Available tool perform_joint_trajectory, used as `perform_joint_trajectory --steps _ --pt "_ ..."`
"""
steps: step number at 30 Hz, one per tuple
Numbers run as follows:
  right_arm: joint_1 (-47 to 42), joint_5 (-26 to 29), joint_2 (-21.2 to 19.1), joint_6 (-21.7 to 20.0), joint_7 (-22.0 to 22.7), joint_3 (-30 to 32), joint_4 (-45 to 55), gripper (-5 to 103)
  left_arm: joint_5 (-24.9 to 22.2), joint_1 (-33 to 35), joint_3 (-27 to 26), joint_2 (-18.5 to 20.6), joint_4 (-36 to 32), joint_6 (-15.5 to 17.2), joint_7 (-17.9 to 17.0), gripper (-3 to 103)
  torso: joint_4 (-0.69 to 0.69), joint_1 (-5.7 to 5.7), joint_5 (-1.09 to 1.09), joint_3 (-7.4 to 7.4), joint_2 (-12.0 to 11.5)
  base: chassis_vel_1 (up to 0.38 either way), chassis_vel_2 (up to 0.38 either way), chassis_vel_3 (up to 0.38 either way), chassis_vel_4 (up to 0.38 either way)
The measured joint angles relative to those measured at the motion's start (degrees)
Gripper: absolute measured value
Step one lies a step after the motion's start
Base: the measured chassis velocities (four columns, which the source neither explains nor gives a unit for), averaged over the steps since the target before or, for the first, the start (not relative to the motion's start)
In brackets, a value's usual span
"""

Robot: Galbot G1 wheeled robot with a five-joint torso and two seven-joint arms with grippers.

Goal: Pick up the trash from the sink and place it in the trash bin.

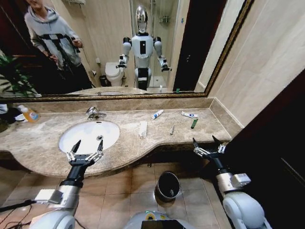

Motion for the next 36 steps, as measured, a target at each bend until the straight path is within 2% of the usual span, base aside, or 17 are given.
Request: perform_joint_trajectory --steps 9,14,23,28,36 --pt "0.3 3.1 2.2 0.5 0.6 -0.1 0.7 100 0.0 0.0 0.0 0.0 0.0 0.0 0.0 100 0.0 0.0 0.0 0.0 0.0 0.0 0.0 0.0 0.0" --pt "0.4 4.0 2.0 -1.5 1.0 -0.1 2.6 100 0.0 0.0 0.0 0.0 0.0 0.0 0.0 100 0.0 0.0 -0.01 0.0 0.0 0.0 0.0 0.0 0.0" --pt "1.0 1.2 1.8 -1.7 1.0 -0.6 2.8 100 0.0 0.0 0.0 0.0 0.0 0.0 0.0 100 0.0 0.0 0.0 0.0 0.0 0.0 0.0 0.0 0.0" --pt "1.3 -0.2 2.6 0.3 0.3 -0.6 1.6 100 0.0 0.0 0.0 0.0 0.0 0.0 0.0 100 0.0 0.0 0.01 0.0 0.0 0.0 0.0 0.0 0.0" --pt "6.3 1.0 -0.6 -2.6 0.2 -1.9 -2.6 100 0.0 0.0 0.0 0.0 0.0 0.0 0.0 100 -0.01 0.0 0.0 0.0 0.0 0.0 0.0 0.0 0.0"
